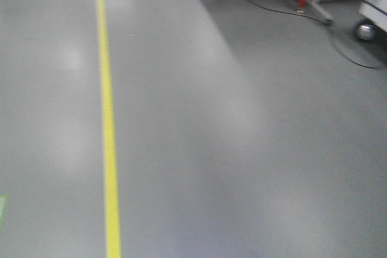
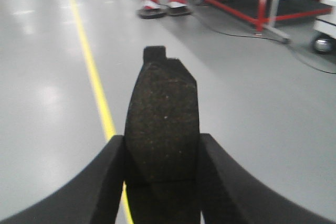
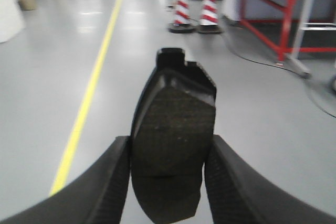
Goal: Move and align brake pads A on conveyor
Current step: 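Drive the base toward the black conveyor holding both brake pads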
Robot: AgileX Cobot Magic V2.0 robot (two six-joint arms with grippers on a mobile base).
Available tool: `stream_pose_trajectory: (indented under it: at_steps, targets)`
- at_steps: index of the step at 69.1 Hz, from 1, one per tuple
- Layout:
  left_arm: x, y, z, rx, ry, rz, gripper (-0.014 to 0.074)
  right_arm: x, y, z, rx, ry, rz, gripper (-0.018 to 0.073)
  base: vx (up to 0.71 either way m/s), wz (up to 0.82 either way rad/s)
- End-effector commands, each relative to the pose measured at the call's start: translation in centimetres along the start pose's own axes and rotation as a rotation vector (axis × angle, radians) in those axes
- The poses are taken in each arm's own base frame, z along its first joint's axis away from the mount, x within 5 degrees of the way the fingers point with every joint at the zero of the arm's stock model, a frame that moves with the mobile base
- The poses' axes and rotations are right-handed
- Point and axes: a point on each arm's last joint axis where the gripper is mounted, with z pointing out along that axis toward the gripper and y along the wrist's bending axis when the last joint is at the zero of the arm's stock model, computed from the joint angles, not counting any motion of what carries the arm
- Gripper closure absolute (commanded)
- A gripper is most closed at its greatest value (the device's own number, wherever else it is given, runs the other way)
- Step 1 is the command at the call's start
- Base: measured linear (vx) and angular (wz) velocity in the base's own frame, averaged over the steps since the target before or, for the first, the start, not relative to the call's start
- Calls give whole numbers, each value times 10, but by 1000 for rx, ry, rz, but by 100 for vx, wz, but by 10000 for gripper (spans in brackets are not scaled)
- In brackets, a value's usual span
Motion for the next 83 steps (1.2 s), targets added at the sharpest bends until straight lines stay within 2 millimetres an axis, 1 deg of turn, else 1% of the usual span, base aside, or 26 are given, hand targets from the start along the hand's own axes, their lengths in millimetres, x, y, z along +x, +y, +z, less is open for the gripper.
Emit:
stream_pose_trajectory:
  at_steps: [1, 17, 34, 58, 83]
  targets:
    - [-16, -1, -3, 11, -115, -8, 602, -17, -1, -3, 9, -114, -15, 568, -2, 88]
    - [-16, -1, -3, 11, -115, -8, 602, -17, -1, -3, 9, -114, -15, 568, 2, 71]
    - [-16, -1, -3, 11, -115, -8, 602, -17, -1, -3, 9, -114, -15, 568, 11, 35]
    - [-16, -1, -3, 11, -115, -8, 602, -17, -1, -3, 9, -114, -15, 568, 25, 8]
    - [-16, -1, -3, 11, -115, -8, 602, -17, -1, -3, 9, -114, -15, 568, 47, -8]
